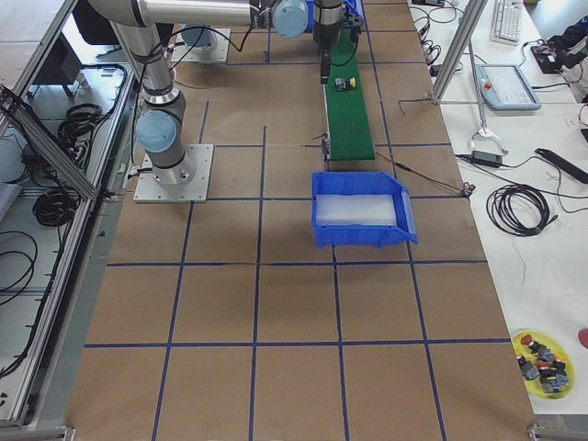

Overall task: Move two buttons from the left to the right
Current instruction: 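Place the red button on the conveyor behind the yellow one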

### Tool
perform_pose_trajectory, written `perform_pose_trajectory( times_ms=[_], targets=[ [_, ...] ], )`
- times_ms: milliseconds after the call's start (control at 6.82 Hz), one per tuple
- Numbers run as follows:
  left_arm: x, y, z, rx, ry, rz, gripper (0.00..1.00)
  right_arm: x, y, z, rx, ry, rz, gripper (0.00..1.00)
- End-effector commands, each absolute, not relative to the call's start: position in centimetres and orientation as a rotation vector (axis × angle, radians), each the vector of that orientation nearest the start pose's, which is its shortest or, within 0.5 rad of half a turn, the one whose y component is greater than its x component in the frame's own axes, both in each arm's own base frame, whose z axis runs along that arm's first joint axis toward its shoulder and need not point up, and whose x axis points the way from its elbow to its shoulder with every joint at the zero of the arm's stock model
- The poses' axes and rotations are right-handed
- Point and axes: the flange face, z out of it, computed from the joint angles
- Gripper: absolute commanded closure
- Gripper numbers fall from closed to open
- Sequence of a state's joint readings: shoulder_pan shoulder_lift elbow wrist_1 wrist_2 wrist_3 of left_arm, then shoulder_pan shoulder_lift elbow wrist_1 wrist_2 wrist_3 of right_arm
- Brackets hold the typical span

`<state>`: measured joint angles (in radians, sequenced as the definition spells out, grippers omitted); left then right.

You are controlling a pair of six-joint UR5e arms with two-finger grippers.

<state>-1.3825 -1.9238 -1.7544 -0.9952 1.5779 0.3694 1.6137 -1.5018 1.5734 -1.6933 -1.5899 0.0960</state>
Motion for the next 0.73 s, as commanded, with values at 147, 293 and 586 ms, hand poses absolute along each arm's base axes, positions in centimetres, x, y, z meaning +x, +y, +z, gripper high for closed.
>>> perform_pose_trajectory(
  times_ms=[147, 293, 586],
  targets=[
    [-1.97, -60.43, 25.23, 0.282, 3.113, -0.05, 0.97, 15.43, -52.82, 46.65, 0.115, 3.146, -0.154, 0.0],
    [-1.93, -60.65, 25.32, 0.282, 3.111, -0.057, 0.91, 15.3, -52.84, 46.64, 0.115, 3.151, -0.152, 0.0],
    [-1.87, -60.93, 25.72, 0.279, 3.109, -0.071, 0.37, 15.29, -52.84, 46.64, 0.116, 3.153, -0.153, 0.0]
  ],
)
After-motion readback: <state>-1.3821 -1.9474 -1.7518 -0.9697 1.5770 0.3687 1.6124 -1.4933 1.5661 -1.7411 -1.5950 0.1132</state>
